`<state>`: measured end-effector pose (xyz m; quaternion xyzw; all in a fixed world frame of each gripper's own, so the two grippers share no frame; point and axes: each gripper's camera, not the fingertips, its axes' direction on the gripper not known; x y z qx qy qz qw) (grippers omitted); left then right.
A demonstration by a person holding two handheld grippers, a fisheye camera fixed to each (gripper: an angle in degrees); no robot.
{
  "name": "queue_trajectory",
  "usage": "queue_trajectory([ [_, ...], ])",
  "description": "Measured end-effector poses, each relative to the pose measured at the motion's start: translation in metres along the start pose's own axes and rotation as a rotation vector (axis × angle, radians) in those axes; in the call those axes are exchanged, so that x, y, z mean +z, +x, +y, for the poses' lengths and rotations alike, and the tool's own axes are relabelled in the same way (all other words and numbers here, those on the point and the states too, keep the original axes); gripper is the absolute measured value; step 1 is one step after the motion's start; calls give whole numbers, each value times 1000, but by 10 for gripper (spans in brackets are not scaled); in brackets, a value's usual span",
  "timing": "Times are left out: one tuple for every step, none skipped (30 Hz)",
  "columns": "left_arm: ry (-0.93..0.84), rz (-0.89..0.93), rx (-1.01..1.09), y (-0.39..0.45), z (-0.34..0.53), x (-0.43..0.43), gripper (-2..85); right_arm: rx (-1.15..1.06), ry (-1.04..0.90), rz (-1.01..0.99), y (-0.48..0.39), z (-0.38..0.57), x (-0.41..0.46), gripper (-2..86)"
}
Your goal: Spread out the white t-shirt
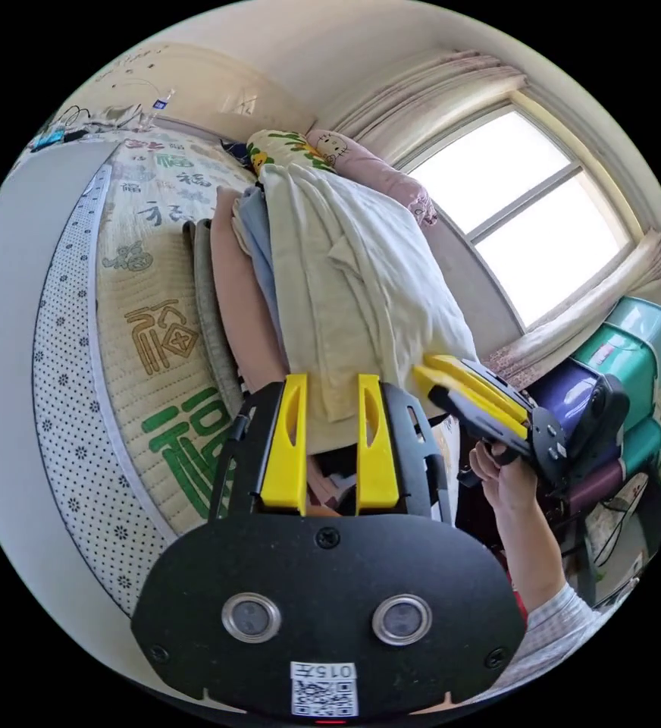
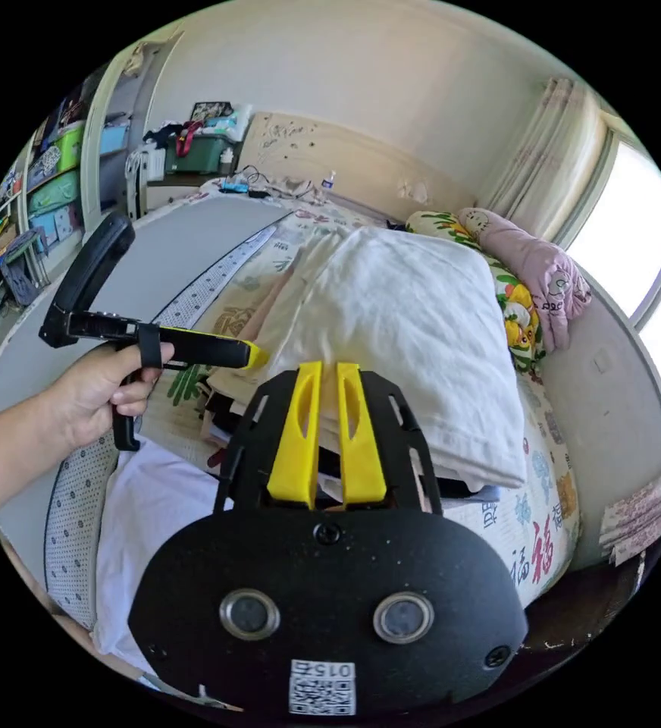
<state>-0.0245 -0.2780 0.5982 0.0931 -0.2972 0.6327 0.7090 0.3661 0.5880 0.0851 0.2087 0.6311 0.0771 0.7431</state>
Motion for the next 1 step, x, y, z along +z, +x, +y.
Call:
queue_trajectory([
  [15, -12, 29, 4, 0, -5, 73, 42, -6, -54, 22, 9, -2, 2],
])
